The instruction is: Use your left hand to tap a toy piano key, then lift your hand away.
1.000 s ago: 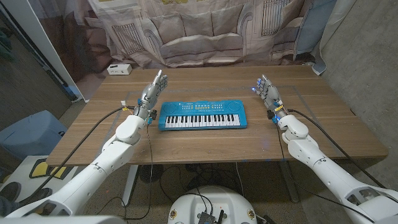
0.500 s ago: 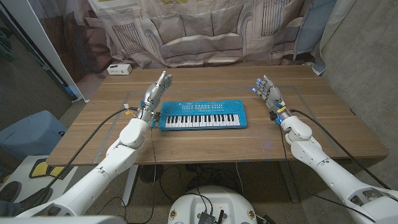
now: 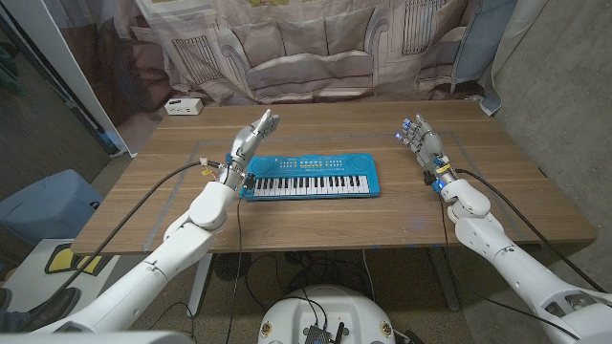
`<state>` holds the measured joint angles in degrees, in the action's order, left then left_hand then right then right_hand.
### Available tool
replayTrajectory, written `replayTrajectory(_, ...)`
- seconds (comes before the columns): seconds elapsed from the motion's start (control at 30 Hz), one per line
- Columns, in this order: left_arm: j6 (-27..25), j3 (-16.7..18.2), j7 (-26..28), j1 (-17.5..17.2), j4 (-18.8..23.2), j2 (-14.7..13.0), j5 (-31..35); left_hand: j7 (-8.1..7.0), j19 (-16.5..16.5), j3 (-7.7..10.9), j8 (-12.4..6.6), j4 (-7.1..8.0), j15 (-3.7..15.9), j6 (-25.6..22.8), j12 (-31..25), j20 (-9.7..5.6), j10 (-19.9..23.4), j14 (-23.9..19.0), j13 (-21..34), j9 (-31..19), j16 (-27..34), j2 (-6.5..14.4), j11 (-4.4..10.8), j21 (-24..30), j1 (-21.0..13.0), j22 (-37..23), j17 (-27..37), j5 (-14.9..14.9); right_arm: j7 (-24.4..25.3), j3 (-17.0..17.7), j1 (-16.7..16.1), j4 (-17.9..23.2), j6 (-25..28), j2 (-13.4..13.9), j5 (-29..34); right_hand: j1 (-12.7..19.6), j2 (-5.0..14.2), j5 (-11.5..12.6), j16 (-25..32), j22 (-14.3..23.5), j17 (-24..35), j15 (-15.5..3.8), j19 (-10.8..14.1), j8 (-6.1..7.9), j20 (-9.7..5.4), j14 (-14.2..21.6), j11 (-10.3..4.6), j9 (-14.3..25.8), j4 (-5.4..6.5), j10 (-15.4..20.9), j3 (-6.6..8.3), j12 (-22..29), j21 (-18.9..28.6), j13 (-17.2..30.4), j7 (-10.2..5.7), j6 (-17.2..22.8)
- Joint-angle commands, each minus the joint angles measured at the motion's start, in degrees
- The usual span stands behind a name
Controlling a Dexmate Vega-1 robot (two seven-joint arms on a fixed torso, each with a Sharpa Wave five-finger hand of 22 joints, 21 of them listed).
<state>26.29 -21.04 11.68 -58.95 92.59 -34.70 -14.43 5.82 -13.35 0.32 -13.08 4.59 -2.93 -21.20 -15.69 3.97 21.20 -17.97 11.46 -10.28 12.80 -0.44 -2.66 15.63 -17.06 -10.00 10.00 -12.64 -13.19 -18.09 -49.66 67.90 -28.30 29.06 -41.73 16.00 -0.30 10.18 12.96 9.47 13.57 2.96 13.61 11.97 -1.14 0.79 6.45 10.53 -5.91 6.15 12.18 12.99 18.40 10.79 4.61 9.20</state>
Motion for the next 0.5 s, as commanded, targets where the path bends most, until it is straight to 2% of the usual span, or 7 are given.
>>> replayTrajectory(0.03,7.7,1.3,-1.0,-1.8,-1.3,0.1,0.9,-0.27,-1.0,-0.21,-0.42,0.10,-0.05,-1.0,-0.4,0.09,0.8,-0.9,-0.1,-0.2,0.2,-0.6,-0.10,0.3,-0.1,-0.1,0.3,0.2,5.2,0.3,-2.9,5.6,0.1,0.7,2.3,-0.3,0.43,0.4,-0.1,0.3,0.0,0.33,0.0,0.02,-0.09,0.0,0.27,0.1,-0.14,0.4,-0.11,-0.2,-0.5,0.2,0.38,0.3)
replayTrajectory(0.17,9.8,1.6,-1.6,-1.6,-2.9,0.6,1.0,-0.14,-1.3,-0.25,-0.44,0.07,-0.09,-1.4,-0.4,0.24,1.2,-1.2,0.0,-0.2,0.2,-0.6,-0.01,0.3,-0.1,-0.1,0.3,0.1,6.1,0.1,-3.4,6.4,0.0,0.5,2.8,-0.4,0.48,0.4,-0.1,0.3,0.0,0.36,0.1,-0.01,-0.04,0.0,0.30,0.1,-0.14,0.5,-0.13,-0.2,-0.5,0.2,0.41,0.3)
replayTrajectory(0.2,10.6,1.8,-0.5,-1.6,-3.5,1.3,2.2,-0.23,-1.4,-0.28,-0.40,0.06,-0.09,-1.5,-0.5,0.28,1.4,-1.3,0.0,-0.2,0.1,-0.5,-0.29,0.2,-0.1,-0.1,0.3,0.1,6.4,0.1,-3.5,6.6,0.1,0.5,2.9,-0.4,0.48,0.4,-0.1,0.3,0.0,0.35,0.1,-0.02,-0.04,0.0,0.32,0.1,-0.14,0.5,-0.13,-0.2,-0.6,0.2,0.42,0.3)
replayTrajectory(0.27,9.8,3.3,5.9,-2.9,-2.8,3.1,8.8,0.00,-2.8,-0.34,-0.79,-0.05,0.10,-3.7,-0.8,0.77,3.2,-3.2,0.0,-0.2,0.4,-0.3,0.06,0.2,-0.3,-0.1,0.3,0.1,6.5,0.0,-3.6,6.5,-0.2,0.2,3.0,-0.4,0.50,0.4,-0.1,0.3,-0.1,0.35,0.1,-0.03,-0.04,0.0,0.32,0.1,-0.14,0.5,-0.14,-0.3,-0.6,0.2,0.44,0.4)
replayTrajectory(0.37,8.7,4.3,10.0,-3.7,-1.8,3.5,14.4,-0.70,-4.1,-0.40,-0.70,-0.17,0.46,-4.6,-1.0,1.49,4.5,-4.2,0.0,-0.2,0.3,-0.2,0.84,0.3,-0.6,-0.2,0.3,0.1,7.5,0.0,-4.0,7.2,-0.2,0.2,3.4,-0.4,0.54,0.4,-0.2,0.3,-0.1,0.36,0.1,-0.06,-0.02,0.0,0.29,0.1,-0.15,0.5,-0.15,-0.3,-0.7,0.3,0.44,0.4)
replayTrajectory(0.5,10.2,3.8,8.8,-3.1,-2.8,3.1,14.1,-0.82,-4.4,-0.44,-0.73,-0.21,0.70,-5.0,-0.9,1.46,4.6,-4.5,0.0,-0.2,0.3,-0.2,0.75,0.3,-0.6,-0.2,0.3,0.1,8.5,0.0,-4.7,8.3,-0.1,0.5,3.9,-0.4,0.60,0.4,-0.2,0.3,-0.1,0.38,0.1,-0.09,0.00,0.1,0.36,0.1,-0.16,0.5,-0.15,-0.3,-0.8,0.3,0.42,0.4)
